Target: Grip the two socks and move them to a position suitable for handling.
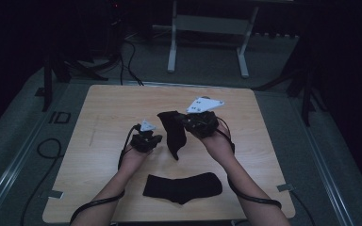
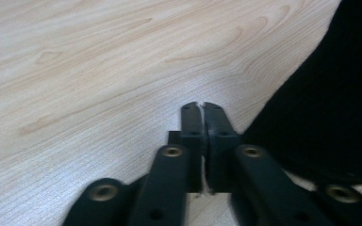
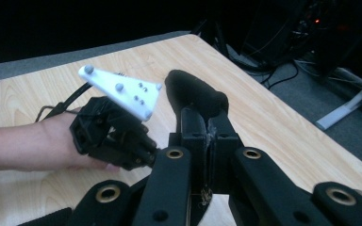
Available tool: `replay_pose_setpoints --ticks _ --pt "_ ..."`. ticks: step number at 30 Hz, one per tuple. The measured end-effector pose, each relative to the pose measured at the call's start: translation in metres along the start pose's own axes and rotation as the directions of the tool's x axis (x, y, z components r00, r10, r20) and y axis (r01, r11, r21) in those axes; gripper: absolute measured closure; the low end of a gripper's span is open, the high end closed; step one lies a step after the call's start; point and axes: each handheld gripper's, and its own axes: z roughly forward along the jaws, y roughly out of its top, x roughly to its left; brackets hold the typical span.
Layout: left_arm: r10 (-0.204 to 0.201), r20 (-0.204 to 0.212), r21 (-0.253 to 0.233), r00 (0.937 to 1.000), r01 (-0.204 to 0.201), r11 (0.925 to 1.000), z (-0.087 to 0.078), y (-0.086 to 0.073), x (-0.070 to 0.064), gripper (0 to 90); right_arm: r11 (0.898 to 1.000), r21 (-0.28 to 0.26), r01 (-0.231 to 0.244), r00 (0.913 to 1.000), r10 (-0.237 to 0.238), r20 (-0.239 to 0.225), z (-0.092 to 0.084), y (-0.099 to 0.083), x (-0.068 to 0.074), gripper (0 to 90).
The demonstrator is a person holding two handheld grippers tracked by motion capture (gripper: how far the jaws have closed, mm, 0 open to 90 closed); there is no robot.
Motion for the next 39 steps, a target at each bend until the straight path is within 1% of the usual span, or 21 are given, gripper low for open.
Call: replay_pose_setpoints --ticks 3,5,9,11,14,16,21,22,24,26,27,28,29,30,31,32,34,35,36,37,39 --pt "-0.029 0.054 -0.024 0.9981 0.030 0.9993 -0.005 -0.002 0.000 72.7 1.000 -0.014 0.000 1.0000 0.000 0.002 -0.004 0.003 0.000 88.0" --pt "-0.013 0.068 -0.032 0.9976 0.015 0.9994 -0.010 -0.005 -0.001 64.3 1.000 -0.018 0.003 1.0000 -0.003 0.009 -0.007 0.006 0.000 88.0" --pt "0.026 0.088 -0.009 0.9958 -0.025 0.9996 -0.016 -0.013 -0.002 60.0 0.999 -0.027 0.025 0.9995 -0.024 0.021 -0.012 0.013 0.000 88.0" --pt "0.044 0.101 -0.021 0.9939 -0.042 0.9989 -0.019 -0.018 -0.002 56.4 0.999 -0.034 0.027 0.9994 -0.026 0.024 -0.014 0.017 0.000 88.0" --pt "0.024 0.111 -0.031 0.9935 -0.021 0.9993 -0.020 -0.020 0.000 50.7 0.999 -0.041 0.034 0.9991 -0.033 0.026 -0.017 0.021 0.001 88.0" --pt "-0.042 0.120 -0.052 0.9919 0.048 0.9975 -0.020 -0.021 0.004 46.6 0.997 -0.054 0.050 0.9985 -0.049 0.026 -0.019 0.029 0.005 88.0" --pt "-0.040 0.143 -0.074 0.9889 0.051 0.9959 -0.019 -0.020 0.003 40.8 0.995 -0.064 0.076 0.9970 -0.075 0.020 -0.023 0.039 0.011 88.0" --pt "-0.001 0.180 -0.154 0.9837 0.029 0.9876 -0.023 -0.018 -0.001 39.2 0.993 -0.070 0.099 0.9950 -0.098 0.022 -0.026 0.044 0.015 88.0" --pt "0.030 0.215 -0.186 0.9763 0.011 0.9825 -0.026 -0.017 -0.003 38.9 0.991 -0.071 0.113 0.9935 -0.111 0.022 -0.028 0.046 0.018 88.0" --pt "0.040 0.221 -0.204 0.9745 0.007 0.9789 -0.027 -0.016 -0.004 38.9 0.991 -0.071 0.115 0.9932 -0.114 0.021 -0.029 0.046 0.019 87.9" --pt "0.029 0.258 -0.215 0.9657 0.028 0.9761 -0.028 -0.014 -0.004 38.9 0.990 -0.072 0.118 0.9930 -0.117 0.019 -0.030 0.047 0.019 87.9" --pt "0.032 0.277 -0.234 0.9603 0.035 0.9715 -0.029 -0.014 -0.004 40.6 0.990 -0.071 0.119 0.9929 -0.118 0.021 -0.030 0.047 0.020 87.9" --pt "0.040 0.273 -0.259 0.9611 0.034 0.9653 -0.031 -0.012 -0.005 46.6 0.990 -0.071 0.120 0.9927 -0.119 0.023 -0.030 0.047 0.020 88.0" --pt "0.035 0.292 -0.268 0.9556 0.047 0.9623 -0.032 -0.010 -0.006 47.5 0.990 -0.071 0.119 0.9928 -0.118 0.022 -0.030 0.046 0.020 87.9" --pt "0.040 0.307 -0.277 0.9509 0.049 0.9595 -0.032 -0.009 -0.007 52.7 0.991 -0.071 0.117 0.9931 -0.115 0.023 -0.031 0.046 0.019 88.0" --pt "0.045 0.302 -0.285 0.9522 0.045 0.9575 -0.033 -0.008 -0.008 60.1 0.991 -0.071 0.115 0.9932 -0.113 0.025 -0.031 0.045 0.018 88.0" --pt "0.067 0.316 -0.292 0.9464 0.030 0.9559 -0.034 -0.006 -0.011 63.5 0.992 -0.066 0.112 0.9933 -0.110 0.036 -0.030 0.043 0.015 88.0" --pt "0.086 0.298 -0.294 0.9505 0.005 0.9559 -0.035 -0.006 -0.013 69.2 0.992 -0.063 0.109 0.9935 -0.107 0.040 -0.030 0.041 0.014 88.0" --pt "0.092 0.288 -0.277 0.9532 -0.009 0.9608 -0.035 -0.005 -0.015 74.4 0.993 -0.060 0.105 0.9937 -0.103 0.045 -0.030 0.040 0.012 88.0" --pt "0.094 0.294 -0.270 0.9512 -0.012 0.9627 -0.034 -0.006 -0.016 82.8 0.994 -0.055 0.096 0.9946 -0.094 0.045 -0.029 0.038 0.009 88.0" --pt "0.096 0.273 -0.262 0.9574 -0.022 0.9649 -0.034 -0.008 -0.018 87.5 0.995 -0.049 0.087 0.9953 -0.085 0.047 -0.027 0.035 0.006 87.9"
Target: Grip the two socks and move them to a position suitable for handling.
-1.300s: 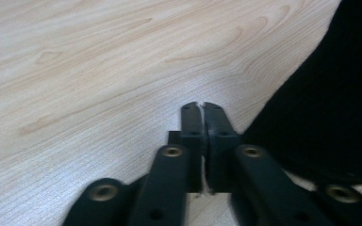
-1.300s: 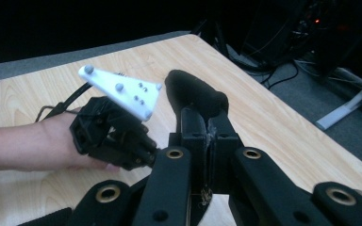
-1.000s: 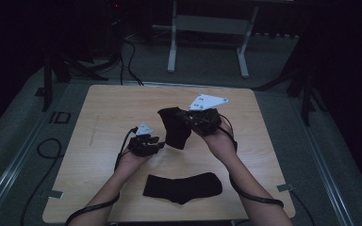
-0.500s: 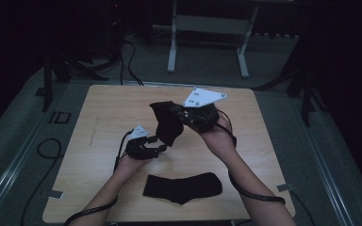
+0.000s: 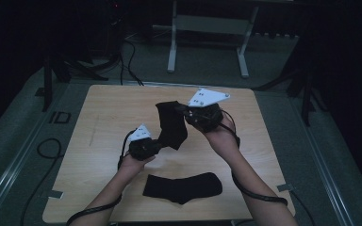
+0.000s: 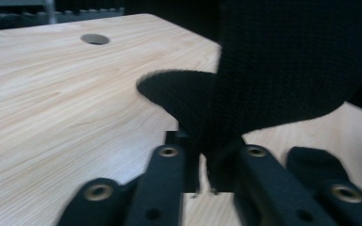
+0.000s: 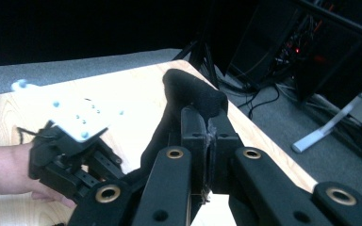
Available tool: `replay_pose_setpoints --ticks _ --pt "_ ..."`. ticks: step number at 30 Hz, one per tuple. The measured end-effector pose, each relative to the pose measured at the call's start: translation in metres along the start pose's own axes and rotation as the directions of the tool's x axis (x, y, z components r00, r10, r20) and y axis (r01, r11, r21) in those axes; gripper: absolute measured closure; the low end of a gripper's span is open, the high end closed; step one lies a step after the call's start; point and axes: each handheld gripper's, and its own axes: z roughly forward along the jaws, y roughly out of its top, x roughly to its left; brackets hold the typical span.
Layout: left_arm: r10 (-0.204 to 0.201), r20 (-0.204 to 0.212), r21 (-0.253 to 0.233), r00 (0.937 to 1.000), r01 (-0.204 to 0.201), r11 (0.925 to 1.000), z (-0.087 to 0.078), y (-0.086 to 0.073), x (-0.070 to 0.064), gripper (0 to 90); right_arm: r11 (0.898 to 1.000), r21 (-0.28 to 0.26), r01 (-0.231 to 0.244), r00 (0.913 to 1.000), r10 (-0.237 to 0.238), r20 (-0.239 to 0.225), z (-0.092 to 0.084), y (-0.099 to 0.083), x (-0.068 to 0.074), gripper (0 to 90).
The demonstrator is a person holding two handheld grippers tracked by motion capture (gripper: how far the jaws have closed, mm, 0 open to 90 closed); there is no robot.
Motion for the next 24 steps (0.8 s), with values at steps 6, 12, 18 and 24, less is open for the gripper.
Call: replay_pose_setpoints --ticks 6,12,18,24 --pt "0.022 -0.008 0.027 0.9997 -0.021 0.9994 -0.002 -0.005 -0.001 89.6 1.000 0.007 -0.023 0.9997 0.023 0.003 0.001 -0.011 -0.004 88.0" --pt "-0.001 -0.042 0.040 0.9991 0.003 0.9992 -0.017 -0.005 0.002 89.8 0.999 0.016 -0.043 0.9991 0.043 0.007 -0.001 -0.020 -0.007 88.0" --pt "-0.029 -0.118 0.185 0.9926 0.050 0.9814 -0.035 -0.007 0.011 89.8 0.992 0.045 -0.116 0.9931 0.117 -0.013 0.005 -0.048 -0.006 88.0" --pt "-0.050 -0.193 0.353 0.9799 0.117 0.9283 -0.040 -0.005 0.024 89.8 0.970 0.136 -0.203 0.9779 0.208 -0.025 0.024 -0.102 -0.003 88.0"
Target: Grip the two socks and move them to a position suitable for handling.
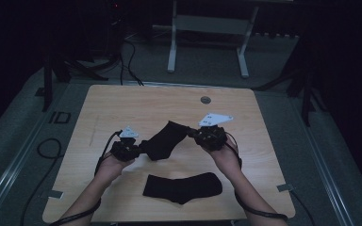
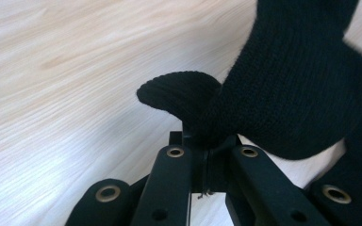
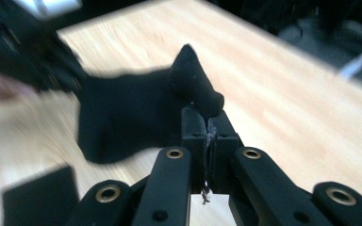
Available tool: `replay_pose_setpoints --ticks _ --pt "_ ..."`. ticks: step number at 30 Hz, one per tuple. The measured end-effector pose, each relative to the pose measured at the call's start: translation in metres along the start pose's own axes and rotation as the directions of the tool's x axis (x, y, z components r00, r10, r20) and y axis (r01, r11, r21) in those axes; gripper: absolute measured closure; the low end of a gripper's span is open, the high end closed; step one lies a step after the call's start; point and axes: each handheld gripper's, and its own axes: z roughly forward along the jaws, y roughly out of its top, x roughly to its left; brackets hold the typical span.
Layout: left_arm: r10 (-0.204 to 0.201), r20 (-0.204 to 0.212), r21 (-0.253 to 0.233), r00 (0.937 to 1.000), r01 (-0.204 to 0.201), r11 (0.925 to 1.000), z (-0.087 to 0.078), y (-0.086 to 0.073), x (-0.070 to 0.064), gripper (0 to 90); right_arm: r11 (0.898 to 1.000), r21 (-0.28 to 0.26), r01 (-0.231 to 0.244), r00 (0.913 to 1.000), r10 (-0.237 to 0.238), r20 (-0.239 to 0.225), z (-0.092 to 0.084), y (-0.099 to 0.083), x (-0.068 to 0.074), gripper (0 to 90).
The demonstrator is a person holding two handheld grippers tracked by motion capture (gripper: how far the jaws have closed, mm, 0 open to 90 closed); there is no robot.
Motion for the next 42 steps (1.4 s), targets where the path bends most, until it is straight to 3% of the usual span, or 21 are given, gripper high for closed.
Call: replay_pose_setpoints --ticks 4,10,13,17,19,22,24,25,27,30,31,32,35,37,39,42 --pt "0.013 -0.037 0.094 0.9992 -0.009 0.9955 0.011 0.009 -0.001 89.7 0.995 0.073 -0.074 0.9972 0.074 0.006 0.021 -0.034 -0.010 87.9" --pt "-0.014 -0.031 0.176 0.9994 0.019 0.9843 0.034 0.025 0.001 89.5 0.980 0.118 -0.160 0.9867 0.155 0.047 0.035 -0.066 -0.029 87.9" --pt "-0.041 -0.011 0.194 0.9991 0.042 0.9802 0.042 0.033 -0.001 89.3 0.973 0.132 -0.188 0.9813 0.180 0.068 0.038 -0.075 -0.037 87.9" --pt "-0.031 -0.015 0.208 0.9994 0.034 0.9776 0.049 0.039 -0.004 89.1 0.964 0.129 -0.233 0.9708 0.223 0.089 0.039 -0.083 -0.048 87.5" --pt "-0.046 0.003 0.208 0.9989 0.044 0.9772 0.050 0.041 -0.004 88.8 0.959 0.121 -0.255 0.9646 0.244 0.099 0.039 -0.086 -0.052 86.7" --pt "-0.073 0.027 0.233 0.9970 0.064 0.9704 0.051 0.041 -0.003 85.7 0.954 0.127 -0.273 0.9591 0.260 0.112 0.039 -0.090 -0.056 80.0" --pt "-0.073 0.028 0.241 0.9969 0.065 0.9685 0.051 0.041 -0.002 81.8 0.952 0.128 -0.276 0.9580 0.262 0.116 0.039 -0.091 -0.057 74.9" --pt "-0.078 0.033 0.264 0.9964 0.066 0.9623 0.050 0.040 0.000 81.8 0.951 0.126 -0.281 0.9561 0.267 0.122 0.039 -0.091 -0.057 74.2" --pt "-0.077 0.033 0.269 0.9965 0.065 0.9609 0.048 0.039 0.001 78.7 0.949 0.116 -0.292 0.9531 0.278 0.119 0.038 -0.091 -0.061 66.6" --pt "-0.087 0.029 0.270 0.9958 0.076 0.9598 0.047 0.038 0.003 73.3 0.949 0.118 -0.293 0.9529 0.279 0.119 0.039 -0.090 -0.062 61.4" --pt "-0.106 0.021 0.261 0.9941 0.097 0.9605 0.044 0.038 0.006 73.3 0.948 0.126 -0.294 0.9532 0.280 0.113 0.040 -0.089 -0.063 57.6" --pt "-0.108 0.014 0.259 0.9941 0.101 0.9605 0.042 0.038 0.007 66.3 0.951 0.132 -0.280 0.9570 0.266 0.115 0.043 -0.086 -0.062 61.6" --pt "-0.117 0.005 0.245 0.9931 0.113 0.9629 0.036 0.038 0.011 64.9 0.957 0.134 -0.256 0.9633 0.240 0.120 0.045 -0.079 -0.061 80.1" --pt "-0.119 -0.003 0.243 0.9928 0.116 0.9629 0.031 0.038 0.013 65.0 0.962 0.147 -0.232 0.9694 0.217 0.115 0.048 -0.075 -0.061 87.4" --pt "-0.136 0.014 0.226 0.9906 0.130 0.9654 0.026 0.038 0.014 65.0 0.962 0.157 -0.223 0.9726 0.208 0.103 0.052 -0.071 -0.062 89.4" --pt "-0.124 0.003 0.212 0.9923 0.120 0.9697 0.019 0.041 0.012 65.0 0.963 0.177 -0.202 0.9768 0.186 0.107 0.060 -0.066 -0.062 89.6"
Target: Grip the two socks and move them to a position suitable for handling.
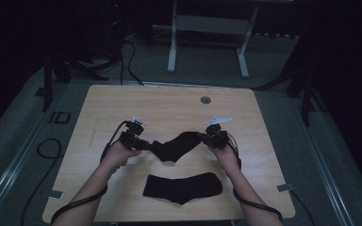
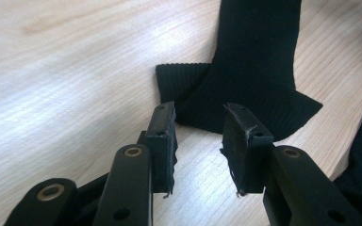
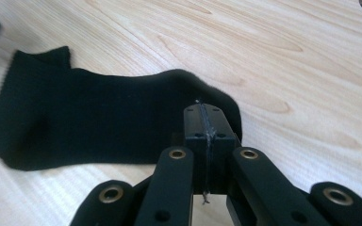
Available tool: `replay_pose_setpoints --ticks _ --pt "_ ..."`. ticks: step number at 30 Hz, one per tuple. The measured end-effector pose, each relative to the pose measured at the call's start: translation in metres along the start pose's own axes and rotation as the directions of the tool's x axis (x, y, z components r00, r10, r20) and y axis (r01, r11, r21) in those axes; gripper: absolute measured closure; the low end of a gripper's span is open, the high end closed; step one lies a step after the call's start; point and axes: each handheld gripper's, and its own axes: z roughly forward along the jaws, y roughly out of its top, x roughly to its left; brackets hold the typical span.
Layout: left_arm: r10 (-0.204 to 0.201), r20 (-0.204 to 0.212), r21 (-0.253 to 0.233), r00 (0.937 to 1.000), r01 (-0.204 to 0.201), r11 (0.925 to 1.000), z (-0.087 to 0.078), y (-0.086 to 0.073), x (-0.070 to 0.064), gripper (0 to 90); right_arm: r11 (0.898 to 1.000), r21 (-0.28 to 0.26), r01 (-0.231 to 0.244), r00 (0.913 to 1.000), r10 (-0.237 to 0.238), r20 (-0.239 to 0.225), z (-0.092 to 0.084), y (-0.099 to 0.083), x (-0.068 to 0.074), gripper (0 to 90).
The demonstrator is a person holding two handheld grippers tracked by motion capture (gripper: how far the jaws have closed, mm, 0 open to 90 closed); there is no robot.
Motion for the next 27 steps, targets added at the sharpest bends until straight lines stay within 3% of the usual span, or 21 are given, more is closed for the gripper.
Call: replay_pose_setpoints --ticks 3,5,8,10,15,18,27 --pt "0.005 0.004 -0.018 1.0000 -0.005 0.9998 -0.004 0.002 -0.004 65.1 1.000 0.012 0.010 1.0000 -0.010 0.002 0.008 0.003 0.001 89.5" --pt "-0.004 0.049 -0.036 0.9988 0.006 0.9993 -0.004 0.002 -0.006 66.1 1.000 0.026 0.009 1.0000 -0.009 0.001 0.012 0.004 0.001 89.6" --pt "0.029 0.070 -0.017 0.9971 -0.028 0.9995 0.002 0.003 -0.015 69.8 0.999 0.049 0.011 0.9999 -0.012 0.009 0.020 0.003 -0.002 89.6" --pt "0.045 0.069 -0.003 0.9966 -0.045 0.9990 0.009 0.003 -0.019 70.2 0.998 0.067 0.015 0.9997 -0.016 0.020 0.024 0.002 -0.003 89.5" --pt "0.035 0.063 0.005 0.9974 -0.036 0.9993 0.023 0.002 -0.020 70.6 0.993 0.117 0.025 0.9988 -0.030 0.040 0.031 -0.006 -0.007 89.5" --pt "0.031 0.068 0.012 0.9972 -0.032 0.9994 0.029 0.001 -0.017 70.7 0.995 0.103 -0.003 0.9997 0.001 0.024 0.028 -0.011 -0.012 89.5" --pt "0.018 0.040 -0.006 0.9990 -0.018 0.9998 0.038 0.005 -0.015 72.4 0.992 0.125 -0.005 0.9994 0.001 0.033 0.015 -0.022 -0.011 89.7"
